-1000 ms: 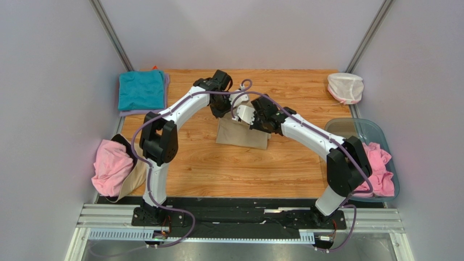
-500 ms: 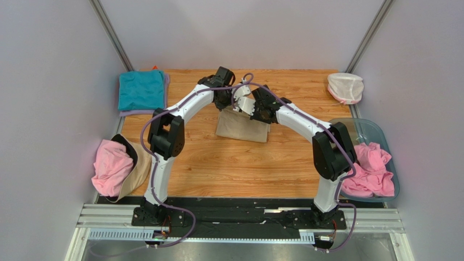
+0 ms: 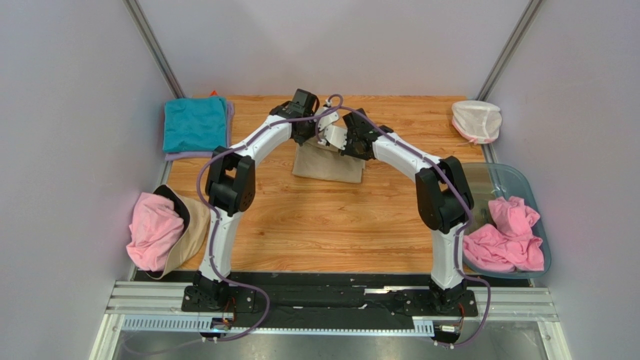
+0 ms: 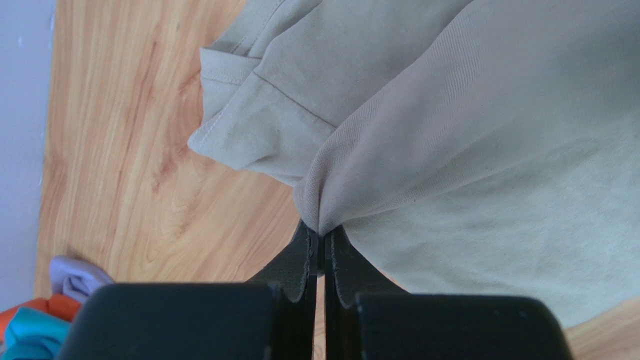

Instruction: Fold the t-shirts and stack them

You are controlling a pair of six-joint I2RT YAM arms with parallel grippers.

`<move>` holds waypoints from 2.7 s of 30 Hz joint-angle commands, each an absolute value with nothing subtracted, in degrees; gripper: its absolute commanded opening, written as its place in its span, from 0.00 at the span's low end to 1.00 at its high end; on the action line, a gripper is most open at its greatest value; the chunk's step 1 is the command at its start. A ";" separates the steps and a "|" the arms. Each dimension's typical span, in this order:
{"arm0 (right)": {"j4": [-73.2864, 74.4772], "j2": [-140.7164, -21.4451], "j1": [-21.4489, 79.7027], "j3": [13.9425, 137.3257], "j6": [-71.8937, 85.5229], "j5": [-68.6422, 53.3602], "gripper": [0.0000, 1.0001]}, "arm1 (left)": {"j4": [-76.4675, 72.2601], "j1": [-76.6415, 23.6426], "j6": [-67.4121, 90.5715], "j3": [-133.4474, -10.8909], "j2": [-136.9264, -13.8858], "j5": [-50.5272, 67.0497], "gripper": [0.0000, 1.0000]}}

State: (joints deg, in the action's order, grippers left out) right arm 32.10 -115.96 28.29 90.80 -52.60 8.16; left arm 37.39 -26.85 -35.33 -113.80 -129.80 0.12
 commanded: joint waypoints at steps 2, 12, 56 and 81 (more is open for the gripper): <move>25.23 -118.83 26.10 95.88 -51.77 14.06 0.32 | 35.69 -27.33 -35.51 -115.40 -129.82 -3.16 0.00; 22.50 -122.69 25.40 101.34 -50.10 17.58 0.42 | 31.91 -27.16 -33.49 -116.36 -131.04 -6.59 0.34; 31.29 -108.53 21.18 90.43 -18.37 4.83 0.99 | 49.64 -17.86 -26.45 -112.66 -124.36 12.71 0.98; 30.77 -126.12 23.64 108.63 -19.77 5.36 1.00 | 63.11 -15.12 -26.54 -138.43 -144.05 27.86 0.99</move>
State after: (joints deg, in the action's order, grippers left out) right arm 33.43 -125.12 23.22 105.56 -18.96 5.87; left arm 62.43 -15.31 -27.27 -135.26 -143.83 26.76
